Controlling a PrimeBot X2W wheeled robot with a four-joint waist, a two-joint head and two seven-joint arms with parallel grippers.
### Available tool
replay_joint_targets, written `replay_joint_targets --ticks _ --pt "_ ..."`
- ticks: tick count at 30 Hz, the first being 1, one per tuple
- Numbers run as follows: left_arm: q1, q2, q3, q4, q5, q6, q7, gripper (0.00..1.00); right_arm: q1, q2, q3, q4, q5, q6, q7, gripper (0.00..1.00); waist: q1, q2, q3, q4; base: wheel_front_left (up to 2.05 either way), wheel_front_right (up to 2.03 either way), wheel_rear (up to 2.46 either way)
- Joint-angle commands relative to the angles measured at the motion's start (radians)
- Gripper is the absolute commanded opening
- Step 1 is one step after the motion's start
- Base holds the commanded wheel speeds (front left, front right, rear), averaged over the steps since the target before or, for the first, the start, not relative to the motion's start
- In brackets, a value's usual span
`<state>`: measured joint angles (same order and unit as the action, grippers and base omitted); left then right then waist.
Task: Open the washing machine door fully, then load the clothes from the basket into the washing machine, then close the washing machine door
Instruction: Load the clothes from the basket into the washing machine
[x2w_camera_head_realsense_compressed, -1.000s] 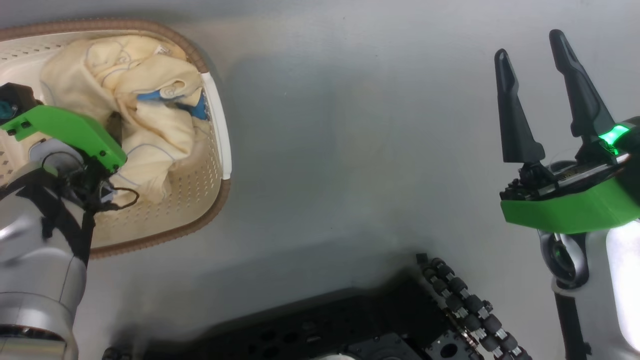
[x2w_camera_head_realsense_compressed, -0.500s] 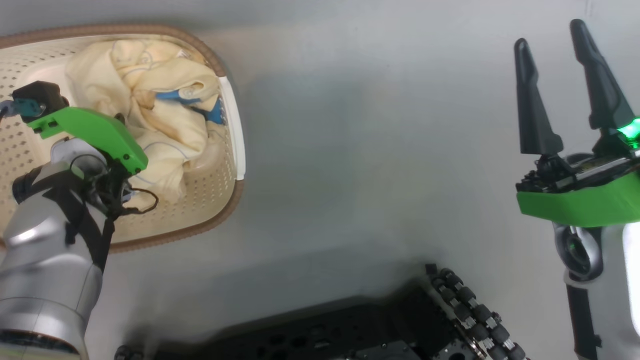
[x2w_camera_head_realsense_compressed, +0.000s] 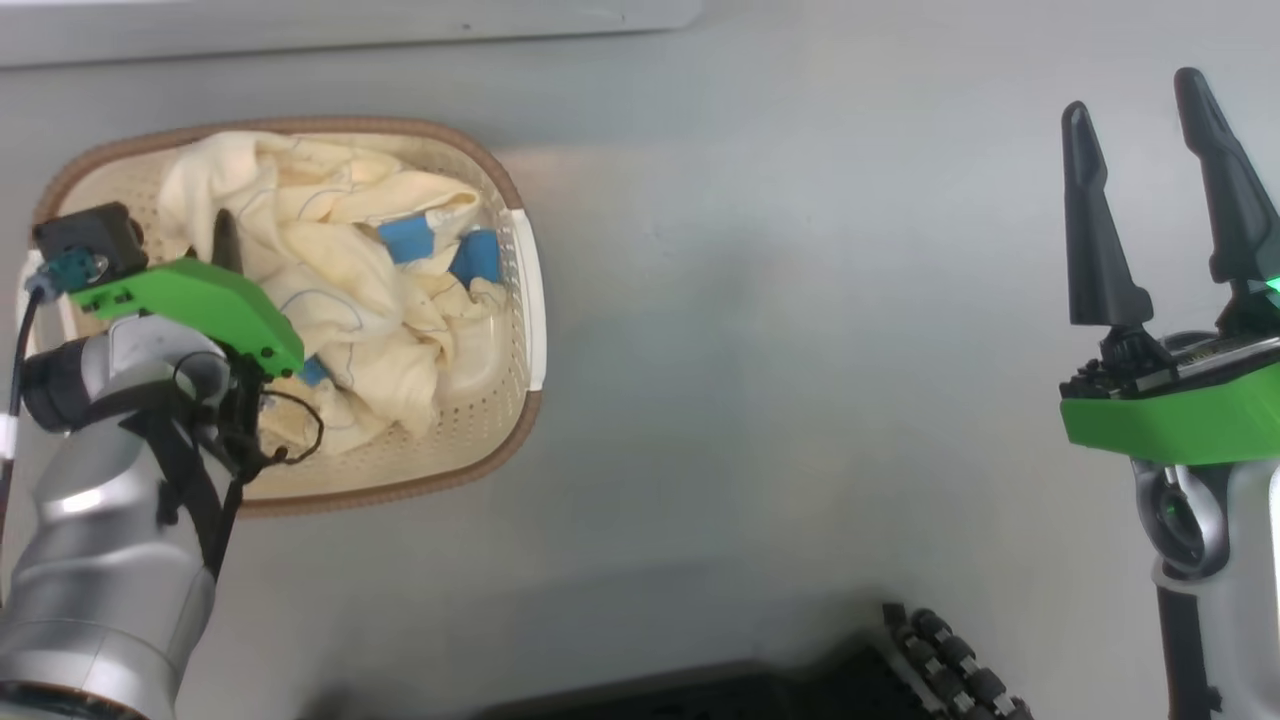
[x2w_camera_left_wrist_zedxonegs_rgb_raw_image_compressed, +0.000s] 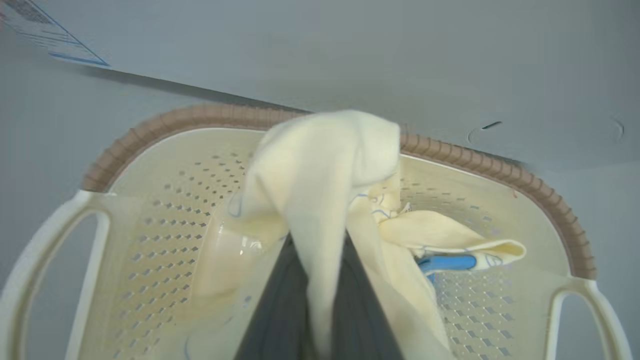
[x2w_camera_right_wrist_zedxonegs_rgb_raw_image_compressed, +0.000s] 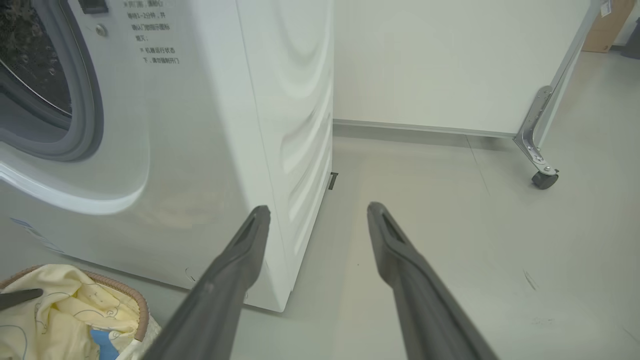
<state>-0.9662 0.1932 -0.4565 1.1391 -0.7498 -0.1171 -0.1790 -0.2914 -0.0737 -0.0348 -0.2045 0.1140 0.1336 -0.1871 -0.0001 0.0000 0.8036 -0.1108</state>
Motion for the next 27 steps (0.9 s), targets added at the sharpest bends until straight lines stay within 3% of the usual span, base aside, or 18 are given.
replay_joint_targets --ticks 1,7,17,27 --pt "0.021 0.038 0.015 -0.005 0.014 0.010 -0.026 0.00 0.030 -0.017 0.010 -0.029 -0.005 -0.003 0.007 1.00 0.0001 0.0000 -0.039 0.013 0.00 0.00 0.00" --pt "0.048 0.038 0.036 -0.044 0.048 0.067 -0.081 0.00 0.041 -0.020 0.003 -0.009 -0.009 -0.003 0.018 1.00 0.0001 0.0000 -0.122 0.030 0.00 0.00 0.00" --pt "0.257 0.055 0.191 -0.430 0.227 0.181 -0.083 0.00 0.071 -0.025 0.003 0.036 -0.016 -0.003 0.020 1.00 0.0001 0.0000 -0.245 0.039 0.00 0.00 0.00" --pt "0.460 0.022 0.286 -0.658 0.362 0.211 -0.083 0.00 0.131 -0.026 0.004 0.063 -0.027 -0.003 0.032 1.00 0.0001 0.0000 -0.379 0.035 0.00 0.00 0.00"
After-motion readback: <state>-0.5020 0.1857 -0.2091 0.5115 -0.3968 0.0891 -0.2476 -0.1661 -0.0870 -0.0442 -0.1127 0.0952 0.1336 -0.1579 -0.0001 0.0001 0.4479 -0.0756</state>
